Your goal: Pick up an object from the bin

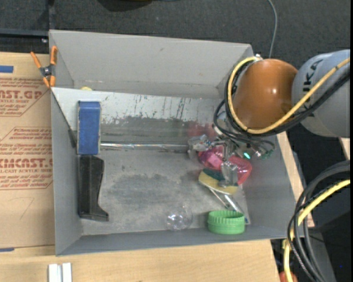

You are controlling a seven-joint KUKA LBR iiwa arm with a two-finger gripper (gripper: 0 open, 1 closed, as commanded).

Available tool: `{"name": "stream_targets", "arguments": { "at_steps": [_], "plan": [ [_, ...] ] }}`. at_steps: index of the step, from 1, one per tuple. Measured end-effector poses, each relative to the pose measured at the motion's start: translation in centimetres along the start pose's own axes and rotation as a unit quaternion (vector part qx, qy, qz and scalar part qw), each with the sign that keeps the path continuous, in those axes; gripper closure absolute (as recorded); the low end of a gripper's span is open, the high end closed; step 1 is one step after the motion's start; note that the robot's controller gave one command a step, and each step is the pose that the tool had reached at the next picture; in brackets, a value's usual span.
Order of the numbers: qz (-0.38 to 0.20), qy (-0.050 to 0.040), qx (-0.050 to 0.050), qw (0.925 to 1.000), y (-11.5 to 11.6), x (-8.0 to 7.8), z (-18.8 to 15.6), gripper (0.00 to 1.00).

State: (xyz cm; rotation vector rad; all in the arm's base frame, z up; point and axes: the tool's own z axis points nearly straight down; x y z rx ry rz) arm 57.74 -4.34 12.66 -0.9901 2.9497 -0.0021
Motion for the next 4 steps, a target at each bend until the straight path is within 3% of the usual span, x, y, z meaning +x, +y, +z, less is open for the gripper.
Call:
{"name": "stream_targets", "arguments": {
  "at_steps": [1,2,3,4],
  "plan": [
    [0.0,-0.0003,0.0,1.0,0.0,0.0,0.0,0.0],
    [0.016,-0.0025,-0.001,0.9999,-3.8,3.2,3.3,1.0],
    [0.016,-0.0028,-0.001,0.9999,-3.8,3.2,3.3,1.0],
    [0.027,-0.0037,-0.001,0.9996,-4.3,3.2,-0.9,1.0]
  ]
}}
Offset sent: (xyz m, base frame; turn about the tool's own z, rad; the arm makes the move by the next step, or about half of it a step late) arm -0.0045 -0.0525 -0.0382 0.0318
